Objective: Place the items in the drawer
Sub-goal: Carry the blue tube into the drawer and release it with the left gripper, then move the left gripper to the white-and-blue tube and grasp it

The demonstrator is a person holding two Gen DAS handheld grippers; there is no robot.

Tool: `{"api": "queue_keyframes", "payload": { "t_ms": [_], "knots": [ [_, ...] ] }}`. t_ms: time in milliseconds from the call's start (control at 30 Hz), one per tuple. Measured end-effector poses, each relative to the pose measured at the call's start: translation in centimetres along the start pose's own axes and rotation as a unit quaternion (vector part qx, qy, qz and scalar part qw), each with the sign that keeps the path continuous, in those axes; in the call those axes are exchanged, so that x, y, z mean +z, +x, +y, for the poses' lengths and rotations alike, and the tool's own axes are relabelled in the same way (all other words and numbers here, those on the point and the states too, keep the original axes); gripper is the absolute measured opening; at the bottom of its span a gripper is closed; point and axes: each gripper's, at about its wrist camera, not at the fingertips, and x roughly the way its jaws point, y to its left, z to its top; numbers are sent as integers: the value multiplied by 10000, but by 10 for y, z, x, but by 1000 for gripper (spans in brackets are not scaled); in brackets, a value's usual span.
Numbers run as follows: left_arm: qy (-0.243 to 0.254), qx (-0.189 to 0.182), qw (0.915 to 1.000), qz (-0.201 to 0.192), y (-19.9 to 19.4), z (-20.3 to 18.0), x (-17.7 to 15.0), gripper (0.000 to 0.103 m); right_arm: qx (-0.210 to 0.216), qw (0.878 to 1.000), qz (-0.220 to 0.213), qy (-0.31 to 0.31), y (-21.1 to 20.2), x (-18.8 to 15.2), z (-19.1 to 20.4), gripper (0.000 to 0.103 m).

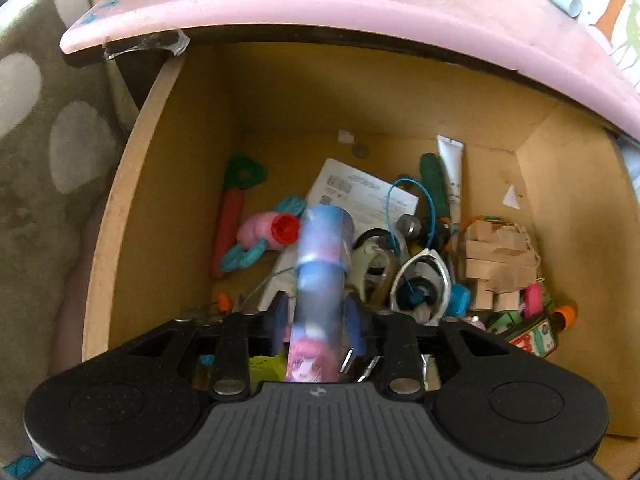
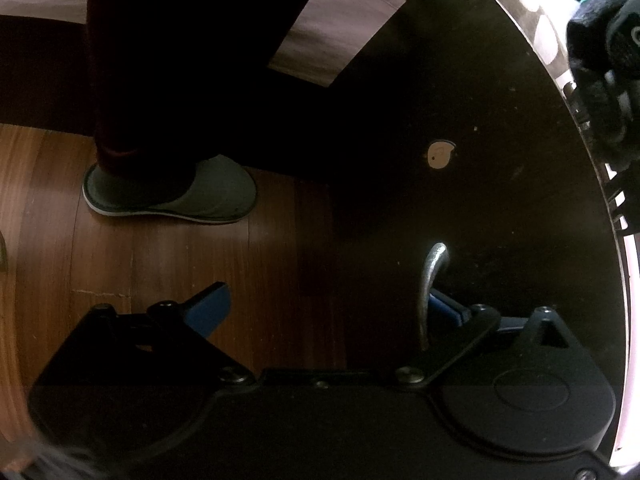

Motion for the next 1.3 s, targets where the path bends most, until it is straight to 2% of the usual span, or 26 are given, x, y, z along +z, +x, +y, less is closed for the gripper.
{"api": "queue_keyframes", "payload": {
  "t_ms": [33, 67, 333, 567, 667, 867, 1133, 1300],
  "knots": [
    [27, 44, 10000, -43, -2, -1, -1, 58, 0, 10000, 0, 0, 0, 0, 0, 102],
    [45, 70, 9999, -85, -5, -2, -1, 59, -1, 10000, 1, 0, 0, 0, 0, 103],
    [27, -134, 9992, -364, -45, -12, -3, 60, -6, 10000, 11, 0, -1, 0, 1, 102],
    [334, -548, 9939, -898, -96, -48, 17, 60, -11, 10000, 16, 6, -1, 1, 1, 102],
    [429, -742, 9893, -1179, -114, -66, 34, 60, -12, 10000, 15, 8, 0, 1, 1, 102],
    [646, -882, 9816, -1563, -126, -103, 73, 60, -4, 10000, 6, 18, -1, 1, 1, 102],
    [823, -1114, 9705, -1973, -120, -148, 132, 60, -4, 10000, -9, 6, -1, 0, 1, 102],
    [630, -1421, 9657, -2081, -110, -181, 176, 60, -9, 10000, -29, 15, -2, 0, 1, 102]
  ]
}}
